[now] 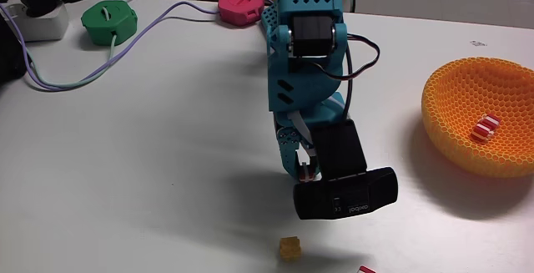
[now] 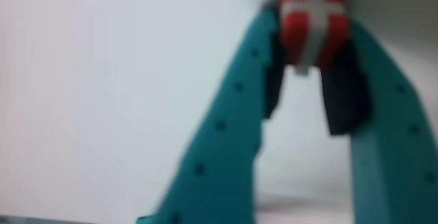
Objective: Place cube pieces into the yellow basket
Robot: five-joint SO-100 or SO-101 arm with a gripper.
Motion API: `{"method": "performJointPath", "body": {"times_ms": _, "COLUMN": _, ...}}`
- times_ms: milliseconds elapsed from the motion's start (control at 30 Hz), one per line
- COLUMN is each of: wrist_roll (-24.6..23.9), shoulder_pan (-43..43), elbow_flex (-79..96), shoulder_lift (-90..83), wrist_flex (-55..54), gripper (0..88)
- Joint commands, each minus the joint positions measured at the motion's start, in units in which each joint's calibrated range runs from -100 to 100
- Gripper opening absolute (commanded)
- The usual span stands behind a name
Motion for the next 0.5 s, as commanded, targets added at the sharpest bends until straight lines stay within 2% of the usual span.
{"method": "performJointPath", "body": {"times_ms": 0, "wrist_roll": -1.2, "shoulder_pan": -0.3, "elbow_flex": -8.9, "shoulder_lift": -1.2, "wrist_flex": 6.0, "gripper": 0.3}}
{"method": "performJointPath", "body": {"times_ms": 100, "wrist_roll": -2.2, "shoulder_pan": -2.4, "elbow_flex": -23.4, "shoulder_lift": -1.8, "wrist_flex": 13.7, "gripper": 0.3}}
{"method": "performJointPath", "body": {"times_ms": 233, "wrist_roll": -10.9, "shoulder_pan": -12.4, "elbow_flex": -38.0, "shoulder_lift": -2.5, "wrist_flex": 24.0, "gripper": 0.3}}
{"method": "performJointPath", "body": {"times_ms": 333, "wrist_roll": -17.2, "shoulder_pan": -21.9, "elbow_flex": -37.8, "shoulder_lift": -1.2, "wrist_flex": 24.5, "gripper": 0.2}}
{"method": "performJointPath", "body": {"times_ms": 467, "wrist_roll": -22.2, "shoulder_pan": -30.7, "elbow_flex": -35.4, "shoulder_lift": -0.6, "wrist_flex": 25.1, "gripper": 0.2}}
